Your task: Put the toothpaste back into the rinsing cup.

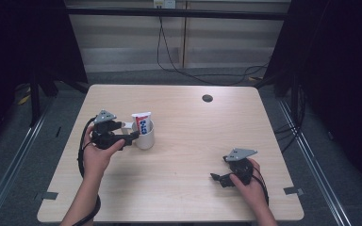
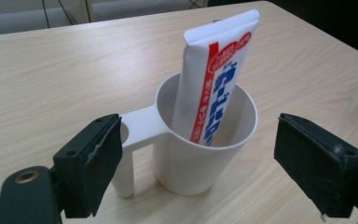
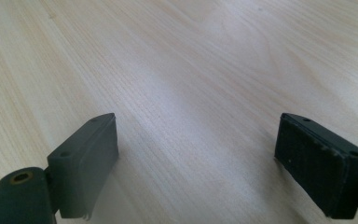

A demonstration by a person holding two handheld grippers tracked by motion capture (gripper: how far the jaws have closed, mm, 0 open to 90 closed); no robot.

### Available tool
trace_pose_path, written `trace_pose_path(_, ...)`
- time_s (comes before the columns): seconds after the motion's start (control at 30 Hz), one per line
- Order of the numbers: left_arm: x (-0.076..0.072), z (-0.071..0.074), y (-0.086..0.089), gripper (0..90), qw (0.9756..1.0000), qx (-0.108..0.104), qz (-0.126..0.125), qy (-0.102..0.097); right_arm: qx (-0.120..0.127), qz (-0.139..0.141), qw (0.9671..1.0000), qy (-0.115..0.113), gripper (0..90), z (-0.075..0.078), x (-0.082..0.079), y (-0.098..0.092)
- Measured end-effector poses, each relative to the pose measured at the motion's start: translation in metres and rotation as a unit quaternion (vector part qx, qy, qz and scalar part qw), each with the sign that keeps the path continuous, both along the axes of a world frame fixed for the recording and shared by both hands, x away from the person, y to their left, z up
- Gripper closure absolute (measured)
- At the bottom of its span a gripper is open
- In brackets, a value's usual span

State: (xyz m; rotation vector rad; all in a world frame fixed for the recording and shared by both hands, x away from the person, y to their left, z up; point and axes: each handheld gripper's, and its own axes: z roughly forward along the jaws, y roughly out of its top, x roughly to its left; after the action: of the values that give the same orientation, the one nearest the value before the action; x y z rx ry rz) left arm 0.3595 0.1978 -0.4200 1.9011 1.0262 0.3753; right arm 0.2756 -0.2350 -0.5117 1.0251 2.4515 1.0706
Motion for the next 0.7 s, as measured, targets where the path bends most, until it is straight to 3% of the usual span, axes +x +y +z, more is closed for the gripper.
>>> trace_pose_path(0.17, -0.003, -0.006, 0.001, 14.7, 0.9999, 0.001, -0.012, 0.012, 0.000, 0.000, 1.0000, 0.000, 12.7, 0.000, 0.000, 0.000)
trace_pose_path(0.4, -0.009, -0.011, 0.004, 14.7, 0.9997, 0.012, -0.021, 0.005, 0.000, 0.000, 1.0000, 0.000, 12.8, 0.000, 0.000, 0.000)
trace_pose_path(0.53, -0.011, -0.015, 0.006, 14.7, 0.9997, 0.002, -0.024, 0.009, 0.000, 0.000, 1.0000, 0.000, 12.7, 0.000, 0.000, 0.000)
trace_pose_path(0.7, -0.014, -0.020, 0.009, 14.8, 0.9996, 0.014, -0.023, 0.006, 0.000, 0.000, 1.0000, 0.000, 12.8, 0.000, 0.000, 0.000)
